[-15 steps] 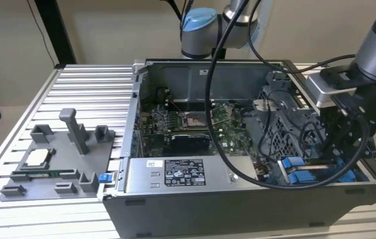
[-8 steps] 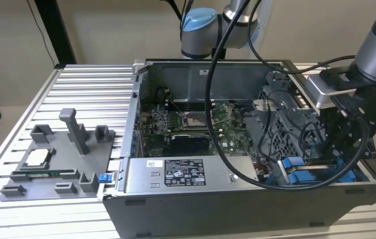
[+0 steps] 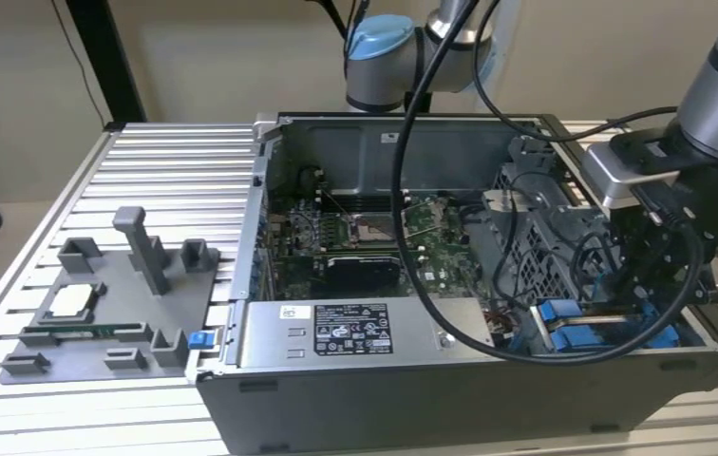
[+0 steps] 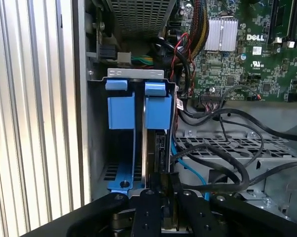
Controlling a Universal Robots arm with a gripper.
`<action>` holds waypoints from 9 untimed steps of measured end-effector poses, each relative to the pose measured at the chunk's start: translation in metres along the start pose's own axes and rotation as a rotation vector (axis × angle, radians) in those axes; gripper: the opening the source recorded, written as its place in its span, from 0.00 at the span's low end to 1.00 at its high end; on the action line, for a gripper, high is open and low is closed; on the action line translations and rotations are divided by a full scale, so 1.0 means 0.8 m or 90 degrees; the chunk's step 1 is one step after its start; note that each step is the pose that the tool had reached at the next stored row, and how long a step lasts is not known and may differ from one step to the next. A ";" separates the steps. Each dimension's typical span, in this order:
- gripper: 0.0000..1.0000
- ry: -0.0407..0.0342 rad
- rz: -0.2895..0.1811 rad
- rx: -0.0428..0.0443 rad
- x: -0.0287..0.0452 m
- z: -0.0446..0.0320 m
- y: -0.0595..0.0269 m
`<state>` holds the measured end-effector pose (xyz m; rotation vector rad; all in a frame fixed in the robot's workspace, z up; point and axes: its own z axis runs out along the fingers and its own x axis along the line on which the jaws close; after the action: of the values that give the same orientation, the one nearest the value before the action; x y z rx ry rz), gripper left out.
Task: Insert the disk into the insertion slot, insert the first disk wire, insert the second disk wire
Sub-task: 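Insert the first disk wire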
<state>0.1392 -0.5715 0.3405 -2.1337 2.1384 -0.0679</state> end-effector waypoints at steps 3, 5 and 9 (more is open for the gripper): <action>0.00 -0.0001 0.000 0.0000 0.0000 -0.0001 0.000; 0.00 -0.0002 0.000 0.0000 0.0001 0.0001 0.000; 0.00 -0.0011 0.000 0.0000 0.0003 0.0041 0.001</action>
<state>0.1392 -0.5716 0.3372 -2.1325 2.1379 -0.0660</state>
